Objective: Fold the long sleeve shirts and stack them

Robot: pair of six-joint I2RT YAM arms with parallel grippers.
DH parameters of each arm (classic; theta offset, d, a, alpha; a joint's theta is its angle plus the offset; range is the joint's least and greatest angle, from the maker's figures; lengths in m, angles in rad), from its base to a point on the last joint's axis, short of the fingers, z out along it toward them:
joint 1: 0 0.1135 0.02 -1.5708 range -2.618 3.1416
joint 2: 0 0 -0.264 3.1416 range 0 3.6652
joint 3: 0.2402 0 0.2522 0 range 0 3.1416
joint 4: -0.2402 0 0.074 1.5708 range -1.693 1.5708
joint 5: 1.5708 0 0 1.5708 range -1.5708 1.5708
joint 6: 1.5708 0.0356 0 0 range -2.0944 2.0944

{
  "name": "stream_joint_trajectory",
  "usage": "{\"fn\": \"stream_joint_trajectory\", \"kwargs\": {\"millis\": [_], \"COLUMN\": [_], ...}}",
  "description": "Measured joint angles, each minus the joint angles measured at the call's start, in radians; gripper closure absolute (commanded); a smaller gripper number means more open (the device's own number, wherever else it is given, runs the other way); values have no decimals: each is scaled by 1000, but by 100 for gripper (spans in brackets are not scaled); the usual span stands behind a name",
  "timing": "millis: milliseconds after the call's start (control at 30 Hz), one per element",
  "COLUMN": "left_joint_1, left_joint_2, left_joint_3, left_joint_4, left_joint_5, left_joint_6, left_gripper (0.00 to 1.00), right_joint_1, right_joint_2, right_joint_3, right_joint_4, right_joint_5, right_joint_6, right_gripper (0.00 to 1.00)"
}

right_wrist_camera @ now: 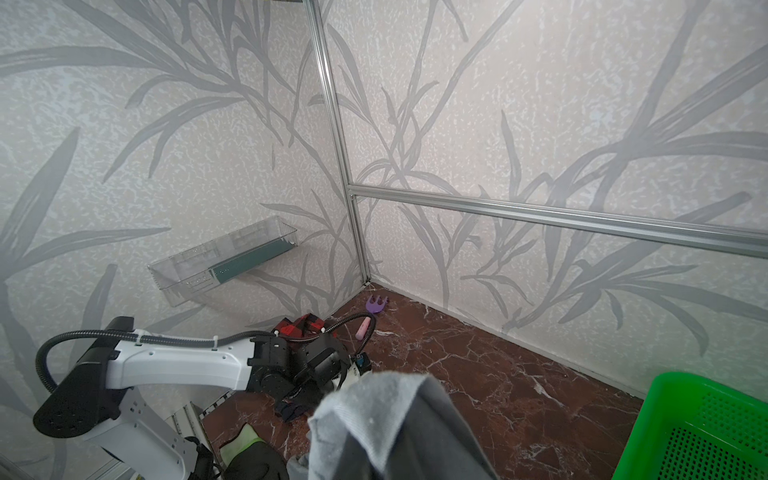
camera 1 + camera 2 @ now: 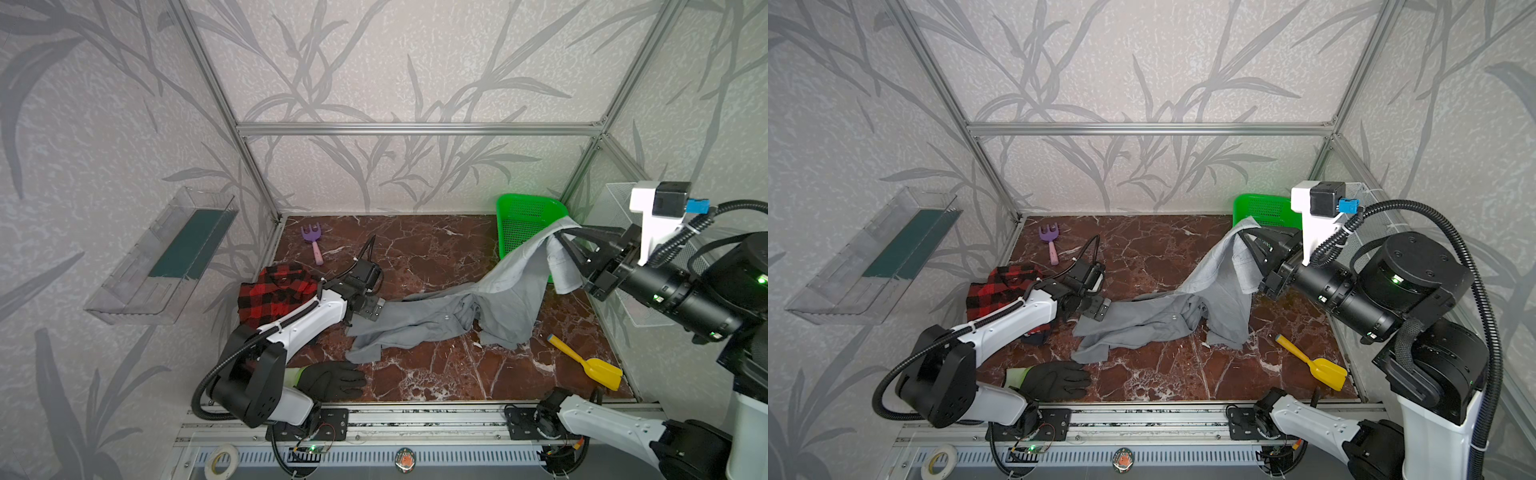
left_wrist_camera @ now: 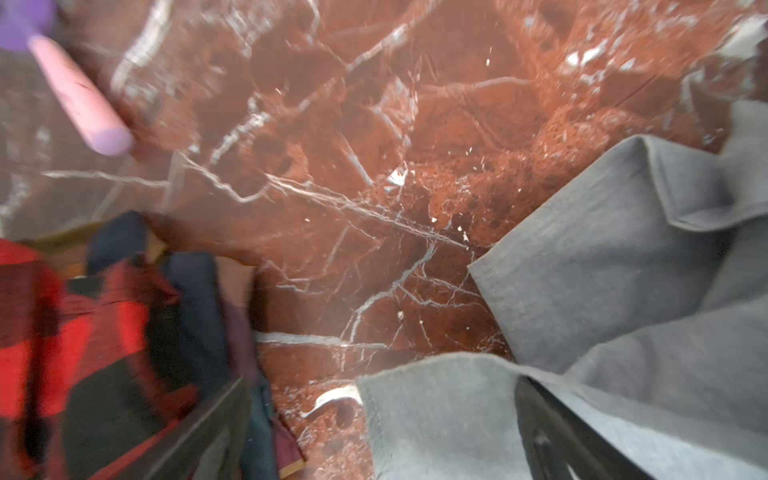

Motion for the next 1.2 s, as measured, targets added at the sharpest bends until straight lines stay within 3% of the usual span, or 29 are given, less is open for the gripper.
{"fn": "stream_joint_trajectory", "kwargs": {"millis": [200,300,400,567,700,1000,1200], "left_joint_1": [21,22,22,22,22,27,27], "left_joint_2": [71,95,114,125,124,29,-56], "left_joint_3": [16,26,39,46,51,63,225], "left_joint_4": [-48,-72,-98,-122,-140,-160,-172], "left_joint_5": [105,139,172,212,228,207,107], "left_joint_6": [-31,-45,-61,-69,-75,-97,-141], "left_gripper": [1,9,26,72,100,100,100], "right_joint_1": [0,0,0,6,6,10,-5], "right_joint_2": [-2,-7,-13,-19,-22,-24,42], "right_joint_3": [0,-2,-3,-3,-3,-26,-27], "right_joint_4": [0,0,0,0,0,3,36], "right_joint_5": [-7,-7,-7,0,10,83,135], "right_joint_6": [-1,-4,-8,-17,-19,-16,-7], "right_gripper": [100,100,100,100,100,100,100]}}
